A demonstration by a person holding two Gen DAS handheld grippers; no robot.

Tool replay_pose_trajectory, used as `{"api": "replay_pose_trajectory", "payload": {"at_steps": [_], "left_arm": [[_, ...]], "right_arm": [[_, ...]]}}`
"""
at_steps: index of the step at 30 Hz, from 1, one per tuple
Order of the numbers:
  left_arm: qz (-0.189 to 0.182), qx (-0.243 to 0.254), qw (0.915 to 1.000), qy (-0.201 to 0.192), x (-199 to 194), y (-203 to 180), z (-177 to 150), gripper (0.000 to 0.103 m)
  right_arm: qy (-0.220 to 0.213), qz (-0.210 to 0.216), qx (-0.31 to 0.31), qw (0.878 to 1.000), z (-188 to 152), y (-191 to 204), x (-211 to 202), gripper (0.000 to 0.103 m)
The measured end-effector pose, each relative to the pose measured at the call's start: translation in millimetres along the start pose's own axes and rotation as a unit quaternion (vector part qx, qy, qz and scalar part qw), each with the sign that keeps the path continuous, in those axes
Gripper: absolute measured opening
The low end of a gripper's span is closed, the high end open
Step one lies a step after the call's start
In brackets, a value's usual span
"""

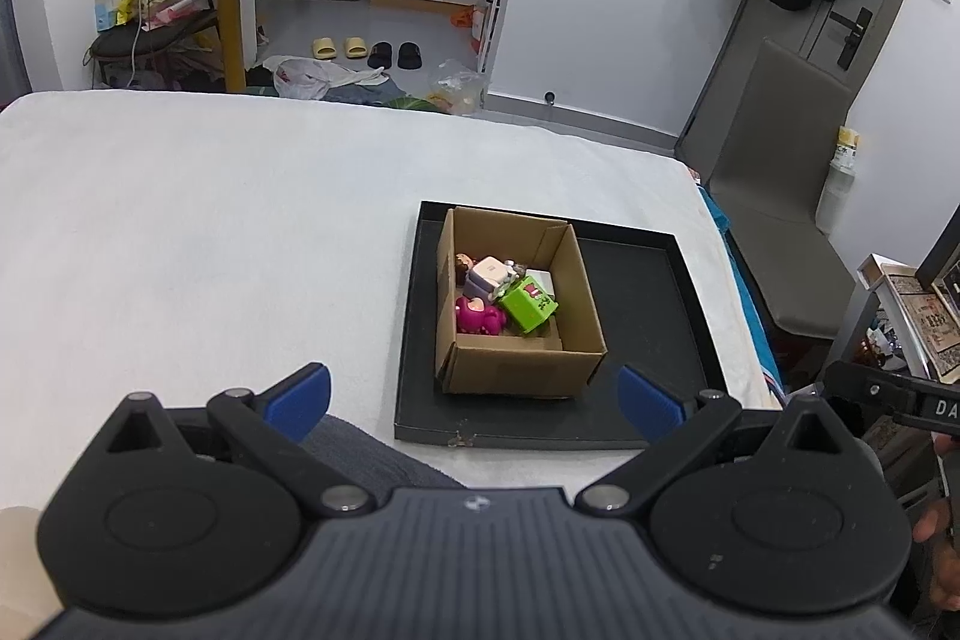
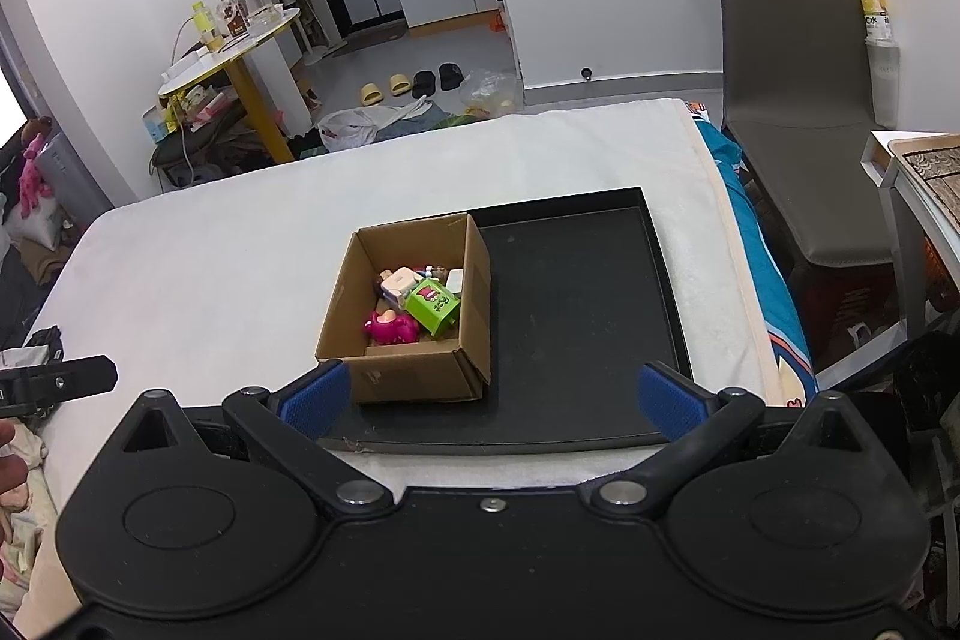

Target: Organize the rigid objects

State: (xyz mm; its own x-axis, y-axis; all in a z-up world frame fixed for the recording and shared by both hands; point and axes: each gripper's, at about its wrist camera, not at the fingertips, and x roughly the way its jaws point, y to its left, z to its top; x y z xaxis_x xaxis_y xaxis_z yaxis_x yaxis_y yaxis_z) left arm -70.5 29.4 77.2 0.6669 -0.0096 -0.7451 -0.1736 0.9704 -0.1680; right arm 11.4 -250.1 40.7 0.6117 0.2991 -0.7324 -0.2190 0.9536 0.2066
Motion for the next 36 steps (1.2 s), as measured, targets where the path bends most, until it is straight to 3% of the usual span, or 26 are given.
{"api": "replay_pose_trajectory", "payload": {"at_steps": [36], "left_arm": [[0.003,-0.003,1.0000,0.000,-4.4,0.0,-3.7,0.101]], "right_arm": [[-0.001,0.003,-0.005,1.000,-2.0,3.7,-1.8,0.103]]}}
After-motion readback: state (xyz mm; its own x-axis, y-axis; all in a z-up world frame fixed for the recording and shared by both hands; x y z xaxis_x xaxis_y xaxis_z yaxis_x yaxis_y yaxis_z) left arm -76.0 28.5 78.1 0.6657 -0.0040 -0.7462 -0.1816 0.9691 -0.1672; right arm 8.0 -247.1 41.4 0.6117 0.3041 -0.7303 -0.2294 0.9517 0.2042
